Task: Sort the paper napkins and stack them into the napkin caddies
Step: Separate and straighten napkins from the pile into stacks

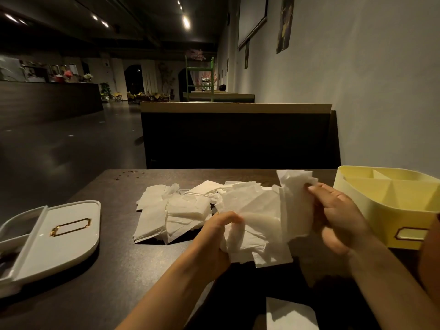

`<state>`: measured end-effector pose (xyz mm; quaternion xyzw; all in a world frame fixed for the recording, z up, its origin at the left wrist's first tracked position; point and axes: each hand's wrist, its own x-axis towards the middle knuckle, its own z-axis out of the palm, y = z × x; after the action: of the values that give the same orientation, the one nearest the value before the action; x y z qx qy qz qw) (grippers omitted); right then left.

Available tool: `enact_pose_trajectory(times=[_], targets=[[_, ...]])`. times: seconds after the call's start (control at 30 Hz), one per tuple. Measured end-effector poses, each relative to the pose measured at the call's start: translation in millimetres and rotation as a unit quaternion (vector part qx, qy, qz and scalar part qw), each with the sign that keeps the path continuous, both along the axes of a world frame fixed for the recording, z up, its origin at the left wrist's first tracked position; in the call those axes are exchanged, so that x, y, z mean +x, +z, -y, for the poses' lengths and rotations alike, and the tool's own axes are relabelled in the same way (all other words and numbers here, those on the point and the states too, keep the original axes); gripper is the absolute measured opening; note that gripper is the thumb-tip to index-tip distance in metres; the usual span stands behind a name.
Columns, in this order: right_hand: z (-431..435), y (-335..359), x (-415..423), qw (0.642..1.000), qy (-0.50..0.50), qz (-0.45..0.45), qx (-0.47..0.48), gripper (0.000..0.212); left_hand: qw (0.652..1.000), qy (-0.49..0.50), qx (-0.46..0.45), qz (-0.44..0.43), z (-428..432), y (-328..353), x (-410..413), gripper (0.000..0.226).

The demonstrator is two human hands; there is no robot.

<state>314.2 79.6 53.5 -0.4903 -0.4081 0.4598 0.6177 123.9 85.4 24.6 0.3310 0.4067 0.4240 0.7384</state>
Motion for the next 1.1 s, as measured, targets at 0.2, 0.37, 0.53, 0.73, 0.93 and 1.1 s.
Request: enact_pose_trajectory(times=[0.2, 0.37, 0.53, 0.73, 0.93, 1.1], targets=[[7.9, 7.0, 3.3, 0.994, 0.078, -0.06, -0.037, 0.02, 1.0, 0.005, -0.003, 0.02, 2.1, 3.7, 0.4, 0.018], [9.5, 8.8, 8.0, 0.984, 0.106, -0.137, -0.044, 0.027, 0.997, 0.017, -0.033, 0.069, -1.7, -0.1, -1.6, 0.017], [4.6, 5.6, 14.8, 0.98, 0.164, -0.082, -0.073, 0.035, 0.995, 0.016, -0.018, 0.101, -9.8, -6.5, -5.7, 0.033], [0.4, 10.3, 8.0, 0.979, 0.179, 0.051, -0.079, 0.015, 0.994, 0.016, 0.003, 0.108, -12.5, -3.3, -8.9, 0.018], [5.7, 6.6, 7.2, 0.964, 0.22, 0.141, -0.054, 0.012, 0.994, 0.022, 0.01, 0.111, -12.1, -1.3, -11.5, 0.016], [7.3, 6.6, 11.2, 0.957, 0.244, 0.149, -0.039, 0.014, 0.993, 0.026, 0.005, 0.113, -14.1, -3.3, -12.3, 0.02]])
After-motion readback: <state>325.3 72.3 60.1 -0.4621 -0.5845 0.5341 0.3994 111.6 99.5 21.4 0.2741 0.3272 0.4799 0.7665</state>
